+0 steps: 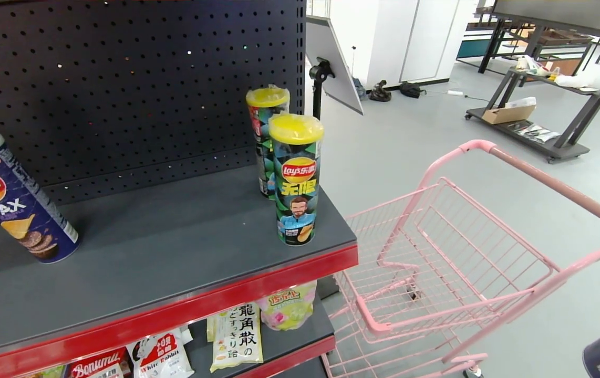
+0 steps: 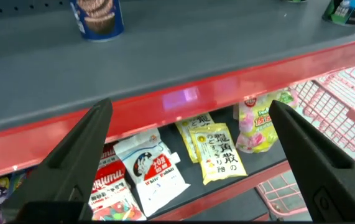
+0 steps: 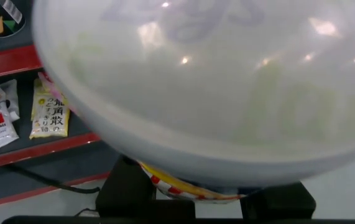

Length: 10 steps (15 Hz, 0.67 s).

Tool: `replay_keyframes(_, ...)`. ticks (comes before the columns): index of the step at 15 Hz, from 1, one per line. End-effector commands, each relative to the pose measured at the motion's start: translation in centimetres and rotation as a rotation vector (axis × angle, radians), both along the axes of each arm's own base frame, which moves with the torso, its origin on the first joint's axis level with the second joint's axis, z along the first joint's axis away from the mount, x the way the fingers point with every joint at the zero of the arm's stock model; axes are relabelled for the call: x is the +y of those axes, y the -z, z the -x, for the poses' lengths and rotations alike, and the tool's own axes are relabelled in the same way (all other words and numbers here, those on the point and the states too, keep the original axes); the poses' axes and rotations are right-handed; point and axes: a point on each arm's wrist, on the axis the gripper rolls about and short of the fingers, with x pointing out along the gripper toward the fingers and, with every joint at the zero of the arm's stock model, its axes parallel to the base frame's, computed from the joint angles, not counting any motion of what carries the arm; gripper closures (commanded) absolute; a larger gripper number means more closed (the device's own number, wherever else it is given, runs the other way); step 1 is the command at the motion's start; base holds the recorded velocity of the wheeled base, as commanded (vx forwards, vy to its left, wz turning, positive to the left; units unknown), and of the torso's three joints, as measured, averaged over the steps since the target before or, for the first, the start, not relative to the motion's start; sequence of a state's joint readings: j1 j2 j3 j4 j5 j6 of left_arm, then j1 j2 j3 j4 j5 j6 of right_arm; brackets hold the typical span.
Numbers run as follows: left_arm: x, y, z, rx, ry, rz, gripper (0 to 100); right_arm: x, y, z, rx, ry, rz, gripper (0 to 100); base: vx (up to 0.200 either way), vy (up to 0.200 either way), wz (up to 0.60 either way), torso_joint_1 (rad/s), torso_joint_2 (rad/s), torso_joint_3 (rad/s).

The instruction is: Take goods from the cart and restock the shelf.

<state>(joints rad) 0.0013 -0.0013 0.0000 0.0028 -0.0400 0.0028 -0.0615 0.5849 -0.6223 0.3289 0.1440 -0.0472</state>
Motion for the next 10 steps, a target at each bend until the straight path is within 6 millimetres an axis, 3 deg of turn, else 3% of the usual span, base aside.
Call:
replay_keyframes(1, 0.00, 0.00, -0.01, 0.002, 0.001, 0.000, 0, -0.03, -0.07, -0.45, 0.015, 0.000, -0.001, 100, 0.000, 0.000, 0.00, 0.149, -0.38, -0.222)
replay_keyframes(10, 0.00, 0.00, -0.01, 0.002, 0.000, 0.000, 0, -0.07, -0.25, -1.12, 0.036, -0.001, 0.004, 100, 0.000, 0.000, 0.00, 0.155, -0.37, -0.214)
